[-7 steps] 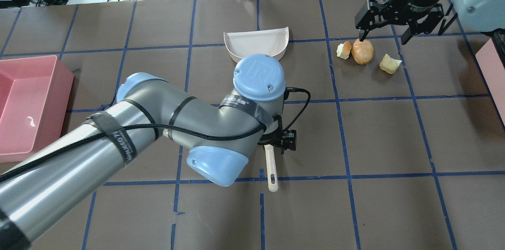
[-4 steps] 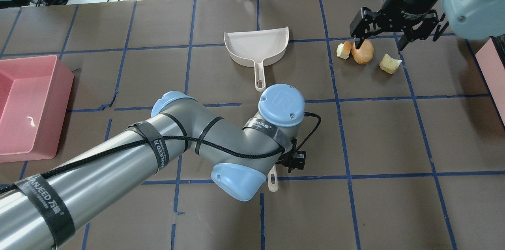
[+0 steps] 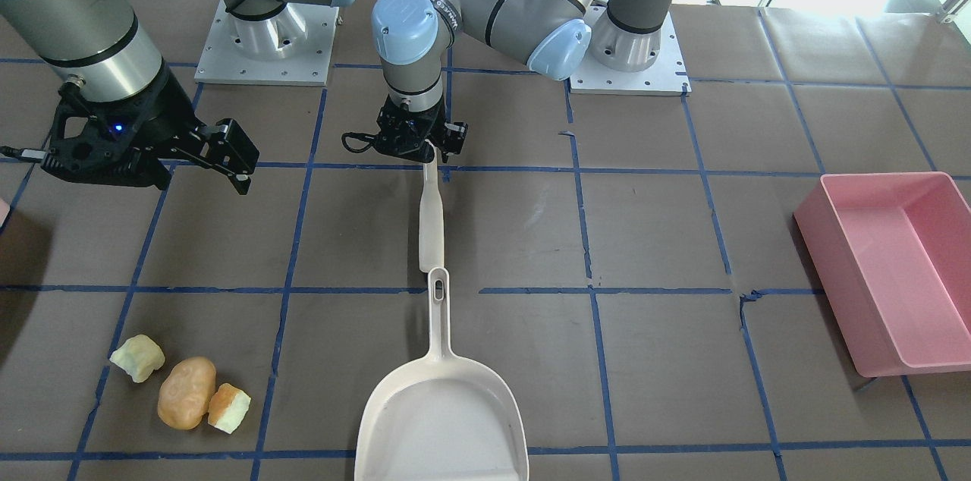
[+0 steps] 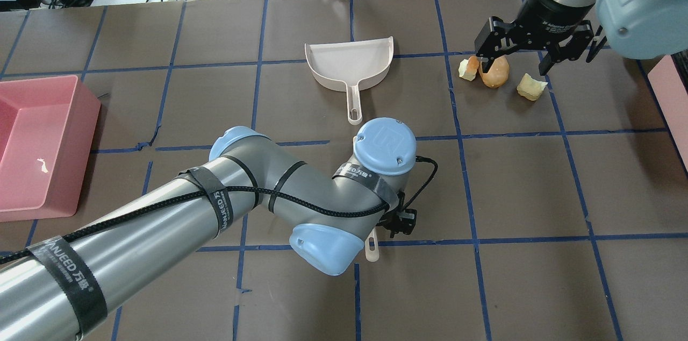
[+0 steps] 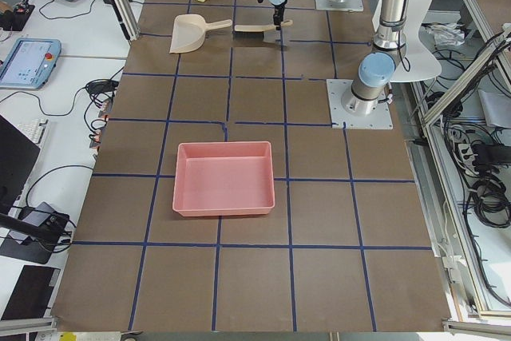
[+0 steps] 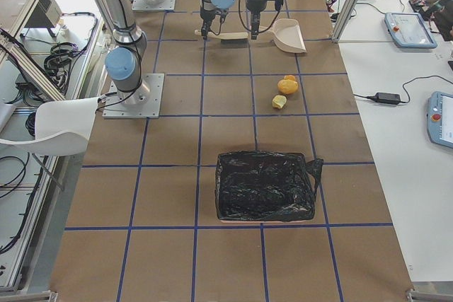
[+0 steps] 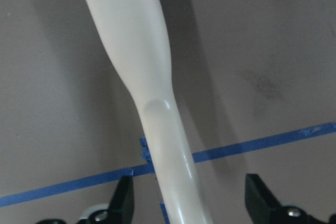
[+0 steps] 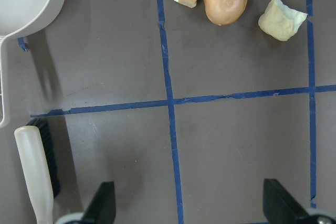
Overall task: Sweep and dump trash in nearest bin
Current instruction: 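Grasp the white dustpan handle with the right gripper while the left lifts the brush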
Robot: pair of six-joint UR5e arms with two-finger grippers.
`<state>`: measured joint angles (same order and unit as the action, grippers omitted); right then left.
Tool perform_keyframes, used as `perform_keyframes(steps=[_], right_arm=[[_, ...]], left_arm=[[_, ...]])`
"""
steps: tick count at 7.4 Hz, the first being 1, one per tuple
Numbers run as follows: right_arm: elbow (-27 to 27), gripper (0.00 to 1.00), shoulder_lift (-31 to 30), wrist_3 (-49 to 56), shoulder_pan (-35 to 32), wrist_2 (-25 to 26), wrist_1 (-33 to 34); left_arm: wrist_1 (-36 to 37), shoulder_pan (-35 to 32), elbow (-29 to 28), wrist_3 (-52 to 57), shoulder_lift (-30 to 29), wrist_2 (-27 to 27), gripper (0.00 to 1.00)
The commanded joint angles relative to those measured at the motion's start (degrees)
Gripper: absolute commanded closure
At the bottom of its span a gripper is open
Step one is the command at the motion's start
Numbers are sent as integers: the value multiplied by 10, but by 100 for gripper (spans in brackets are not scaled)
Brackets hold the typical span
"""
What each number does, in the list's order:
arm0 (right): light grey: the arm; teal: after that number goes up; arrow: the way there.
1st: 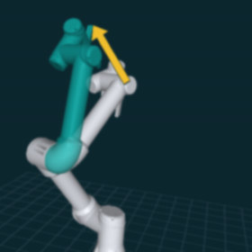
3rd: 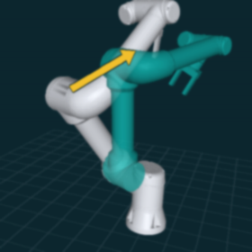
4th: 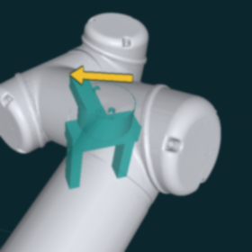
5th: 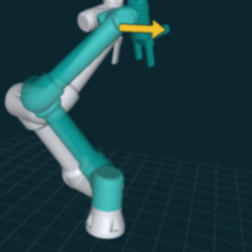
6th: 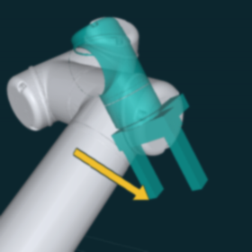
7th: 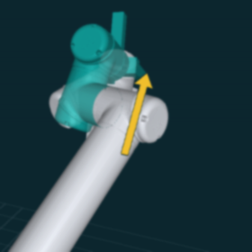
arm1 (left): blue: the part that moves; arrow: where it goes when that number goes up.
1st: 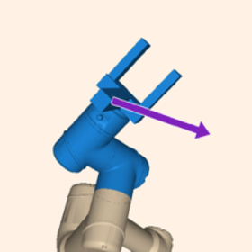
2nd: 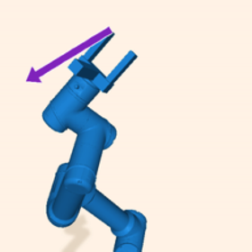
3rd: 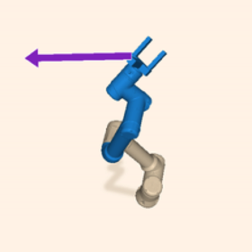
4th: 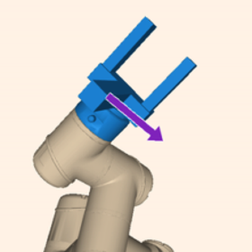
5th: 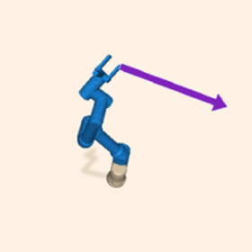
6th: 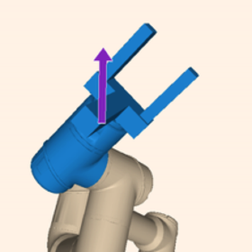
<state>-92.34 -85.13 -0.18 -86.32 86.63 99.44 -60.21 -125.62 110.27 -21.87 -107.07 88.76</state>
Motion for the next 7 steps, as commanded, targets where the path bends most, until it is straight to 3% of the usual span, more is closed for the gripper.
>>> perform_keyframes(steps=[1, 2, 3, 7], right_arm=[[13, 0, 47, -6, -50, -7, 68], [28, 0, 84, -21, -90, -9, 79], [46, 0, 125, -60, -120, -14, 133], [71, 0, 220, -68, -176, -16, 228]], left_arm=[[0, -1, 4, -1, 0, 1, 87], [1, 0, 4, -2, 3, 0, 96], [2, -1, 3, -4, 15, 0, 98], [-61, 9, 23, -5, 98, 1, 98]])
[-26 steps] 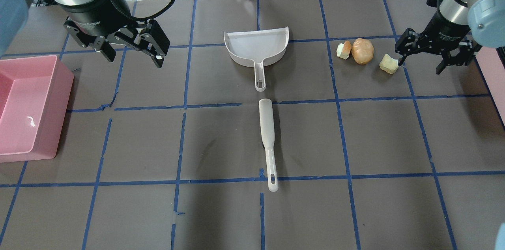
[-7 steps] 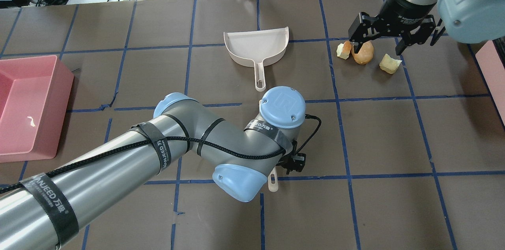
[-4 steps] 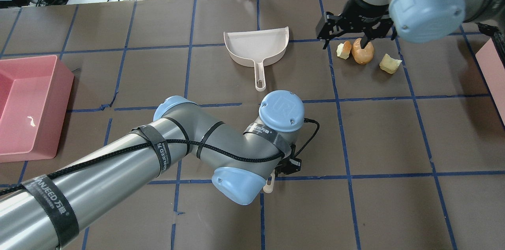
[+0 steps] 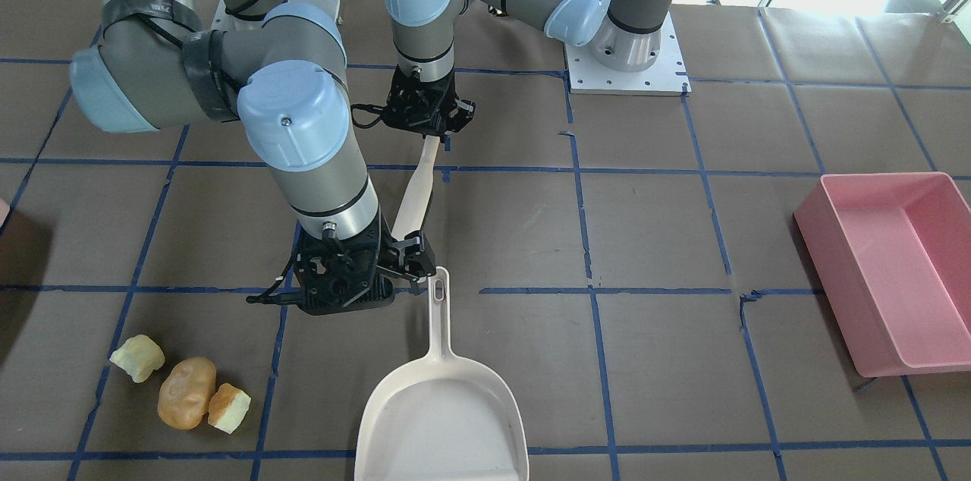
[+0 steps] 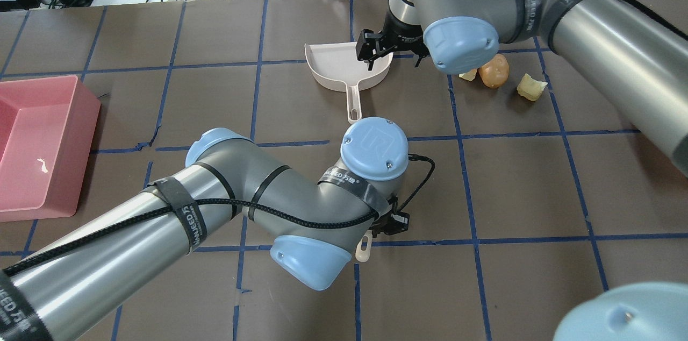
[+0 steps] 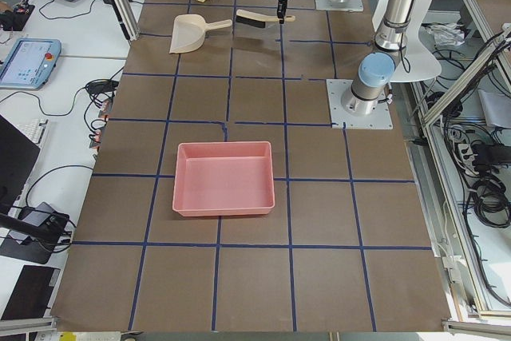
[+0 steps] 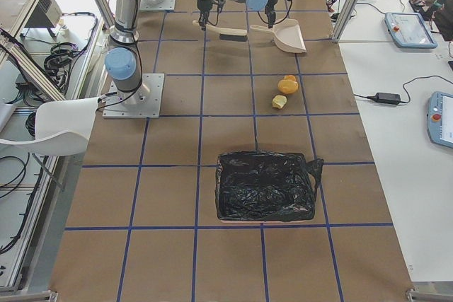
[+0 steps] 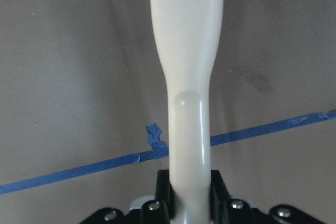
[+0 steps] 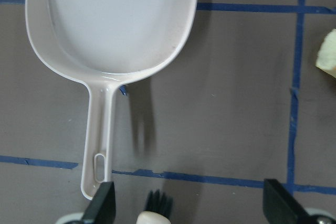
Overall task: Sweep and dump trash in nearest bin
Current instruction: 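Grasp the white dustpan handle with the right gripper while the left lifts the brush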
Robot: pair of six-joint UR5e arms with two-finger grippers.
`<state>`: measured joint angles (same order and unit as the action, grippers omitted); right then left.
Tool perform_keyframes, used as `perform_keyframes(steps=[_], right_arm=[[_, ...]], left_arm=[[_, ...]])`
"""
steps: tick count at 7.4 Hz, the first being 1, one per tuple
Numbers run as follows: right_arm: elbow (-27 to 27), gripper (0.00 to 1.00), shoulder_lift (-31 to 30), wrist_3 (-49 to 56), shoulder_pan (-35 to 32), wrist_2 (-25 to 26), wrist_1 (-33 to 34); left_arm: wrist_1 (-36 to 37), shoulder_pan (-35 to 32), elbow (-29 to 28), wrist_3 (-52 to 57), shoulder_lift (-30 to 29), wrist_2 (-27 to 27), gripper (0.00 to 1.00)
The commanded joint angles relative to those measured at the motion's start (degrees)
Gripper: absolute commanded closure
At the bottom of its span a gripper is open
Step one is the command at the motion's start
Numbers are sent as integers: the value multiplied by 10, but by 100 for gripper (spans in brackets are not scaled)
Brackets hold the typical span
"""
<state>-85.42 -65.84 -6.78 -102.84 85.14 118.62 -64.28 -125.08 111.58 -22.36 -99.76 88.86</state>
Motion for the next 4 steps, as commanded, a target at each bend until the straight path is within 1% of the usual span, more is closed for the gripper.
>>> perform_keyframes(steps=[1, 2, 3, 4], right_arm=[[1, 0, 51, -19, -30, 0, 66], [-1, 0, 60, -49, -57, 1, 81], [-4, 0, 68, -40, -58, 5, 93], [-4, 0, 68, -37, -58, 6, 94]], left_arm=[[-25, 11, 14, -1, 45, -1, 98], [-61, 20, 14, -1, 72, 0, 98], [-117, 34, 14, 5, 110, 1, 98], [-161, 60, 14, 10, 133, 1, 98]])
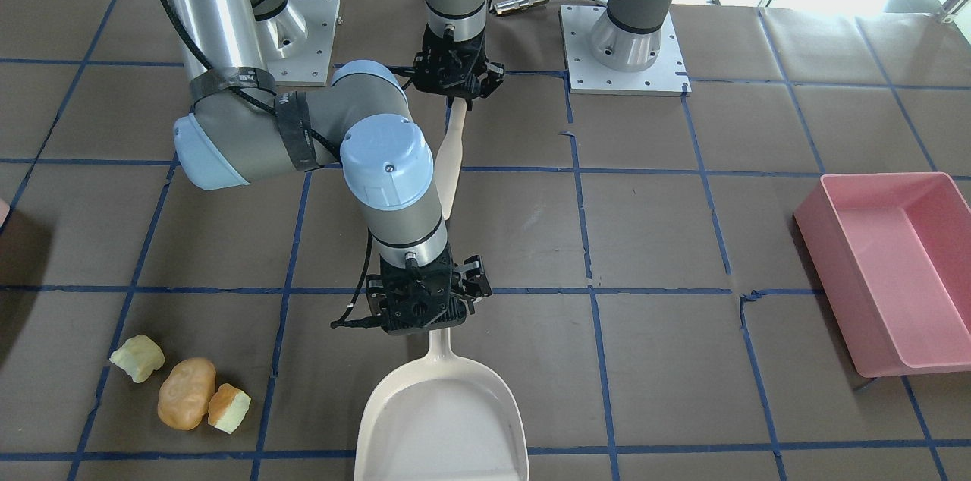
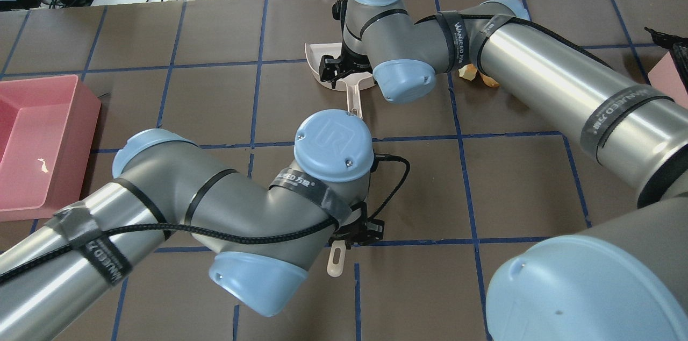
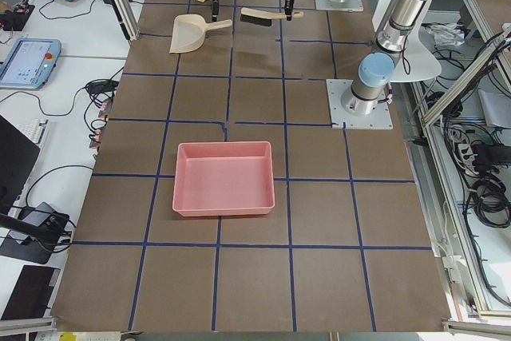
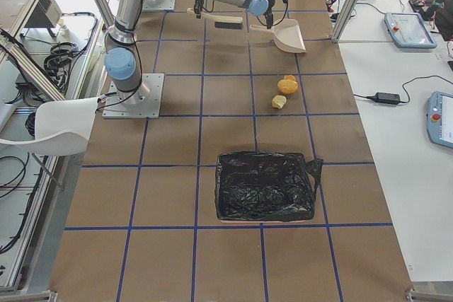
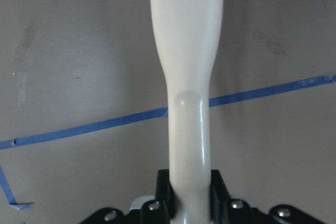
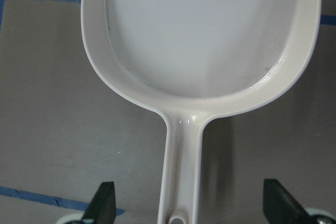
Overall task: Sweep and dump trash in nearest bin
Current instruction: 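Grasp the white dustpan handle with the right gripper while the left lifts the brush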
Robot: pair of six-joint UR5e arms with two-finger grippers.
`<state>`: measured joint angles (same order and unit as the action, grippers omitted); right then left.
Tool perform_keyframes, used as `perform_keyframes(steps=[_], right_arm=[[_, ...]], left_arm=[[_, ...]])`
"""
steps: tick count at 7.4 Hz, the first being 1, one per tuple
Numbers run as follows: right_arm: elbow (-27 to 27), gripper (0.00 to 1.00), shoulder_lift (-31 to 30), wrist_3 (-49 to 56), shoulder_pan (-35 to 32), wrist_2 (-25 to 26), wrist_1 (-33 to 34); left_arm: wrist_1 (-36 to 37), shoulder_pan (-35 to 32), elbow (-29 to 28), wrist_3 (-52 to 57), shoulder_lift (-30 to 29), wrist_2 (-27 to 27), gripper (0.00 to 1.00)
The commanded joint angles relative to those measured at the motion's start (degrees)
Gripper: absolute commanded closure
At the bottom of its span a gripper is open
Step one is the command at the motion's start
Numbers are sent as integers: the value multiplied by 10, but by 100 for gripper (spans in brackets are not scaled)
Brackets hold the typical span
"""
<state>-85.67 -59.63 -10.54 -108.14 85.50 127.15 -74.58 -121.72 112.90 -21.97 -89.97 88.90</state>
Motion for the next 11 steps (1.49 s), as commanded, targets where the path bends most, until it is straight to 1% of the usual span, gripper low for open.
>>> perform_keyframes(steps=[1, 3, 5, 6, 7, 8, 9, 10, 11], right_arm=[[-4, 0, 7, 2, -4, 3, 8], [-14, 0, 21, -3, -5, -2, 9], [-16, 17, 20, -9, -6, -2, 6], [-16, 40, 19, -9, -6, -2, 5], [-15, 68, 18, -9, -5, -1, 1], [-16, 82, 17, -10, -5, -1, -1], [-16, 93, 17, -10, -6, -2, -11], [-14, 95, 16, -10, -5, -2, -18], [-11, 95, 15, -9, -1, -2, -21]], left_arm=[[-73, 49, -1, 6, 56, 0, 98], [-99, 85, -25, 6, 83, 2, 99], [-142, 131, -80, 31, 77, -1, 100], [-169, 146, -107, 42, 73, -3, 100], [-175, 161, -131, 45, 67, -9, 100], [-219, 178, -165, 60, 52, -11, 100], [-247, 181, -209, 88, 26, -11, 100], [-250, 182, -255, 90, 0, -13, 100], [-248, 184, -304, 117, -32, -13, 100]])
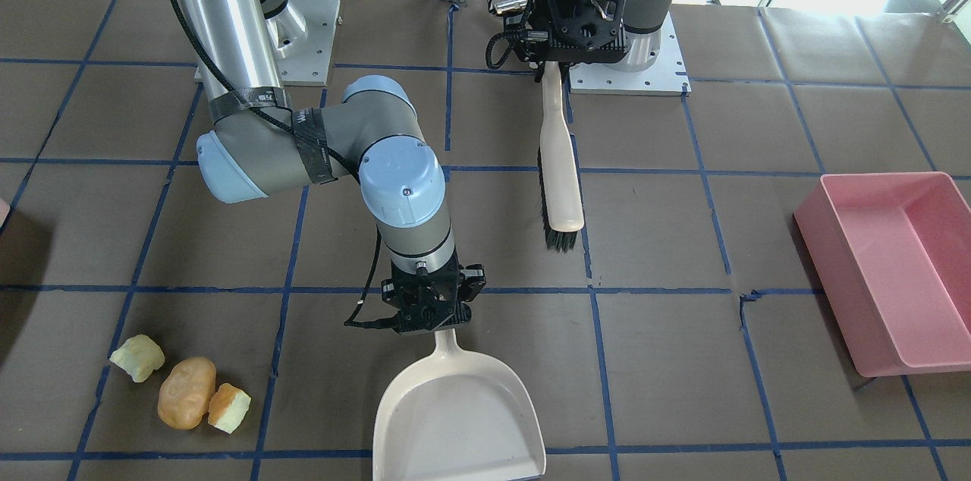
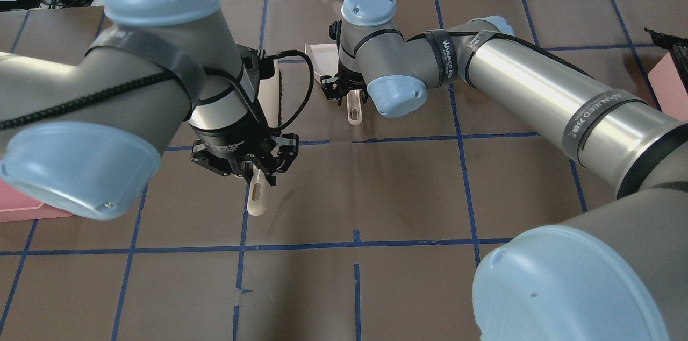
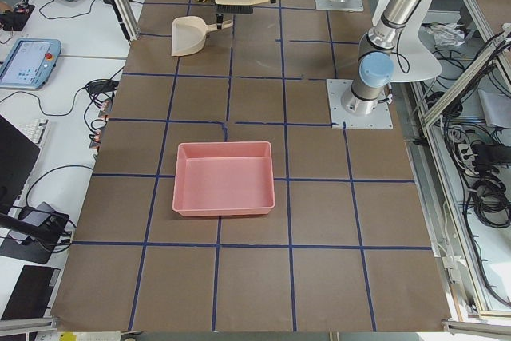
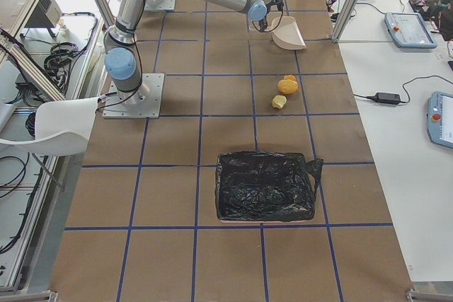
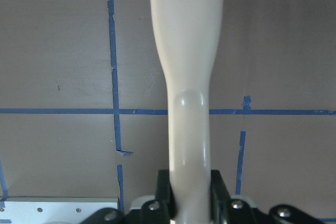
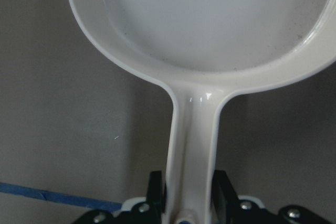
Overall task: Sweep and dump trash in nearest bin
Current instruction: 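Carry the dustpan with the right gripper beyond the potato and bread pieces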
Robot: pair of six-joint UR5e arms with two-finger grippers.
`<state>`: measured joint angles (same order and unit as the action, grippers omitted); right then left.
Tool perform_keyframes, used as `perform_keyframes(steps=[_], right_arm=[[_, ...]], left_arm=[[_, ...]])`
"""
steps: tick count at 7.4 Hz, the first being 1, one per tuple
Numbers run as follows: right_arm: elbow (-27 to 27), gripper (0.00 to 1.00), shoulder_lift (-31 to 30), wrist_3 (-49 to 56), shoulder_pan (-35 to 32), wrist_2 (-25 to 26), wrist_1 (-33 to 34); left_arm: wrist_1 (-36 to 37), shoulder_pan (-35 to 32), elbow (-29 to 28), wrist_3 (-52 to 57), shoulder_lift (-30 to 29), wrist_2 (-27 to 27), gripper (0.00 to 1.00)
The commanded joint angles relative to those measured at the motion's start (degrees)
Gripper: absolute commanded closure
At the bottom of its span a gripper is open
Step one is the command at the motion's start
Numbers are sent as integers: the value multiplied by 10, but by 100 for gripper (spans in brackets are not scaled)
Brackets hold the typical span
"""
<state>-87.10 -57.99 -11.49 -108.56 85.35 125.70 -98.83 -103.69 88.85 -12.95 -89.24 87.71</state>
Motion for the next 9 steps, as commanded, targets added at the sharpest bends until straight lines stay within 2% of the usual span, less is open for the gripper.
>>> perform_keyframes(steps=[1, 2, 3, 5, 7, 9], right_arm=[[5, 95, -9, 5, 10, 0, -10], [7, 95, -29, 12, 13, 0, -32], [7, 95, -56, 56, 34, 0, -68], [8, 95, -128, 166, 105, 2, -180], [9, 95, -188, 308, 189, 21, -278], [12, 95, -232, 465, 284, 59, -337]], left_arm=[[-7, 3, -114, 50, -71, -2, 100], [-11, 3, -145, 52, -97, -7, 100], [-9, 3, -153, 52, -102, -20, 99], [-62, 30, -169, 52, -95, -27, 100], [-60, 48, -171, 71, -93, -39, 100], [-60, 48, -169, 70, -93, -42, 100]])
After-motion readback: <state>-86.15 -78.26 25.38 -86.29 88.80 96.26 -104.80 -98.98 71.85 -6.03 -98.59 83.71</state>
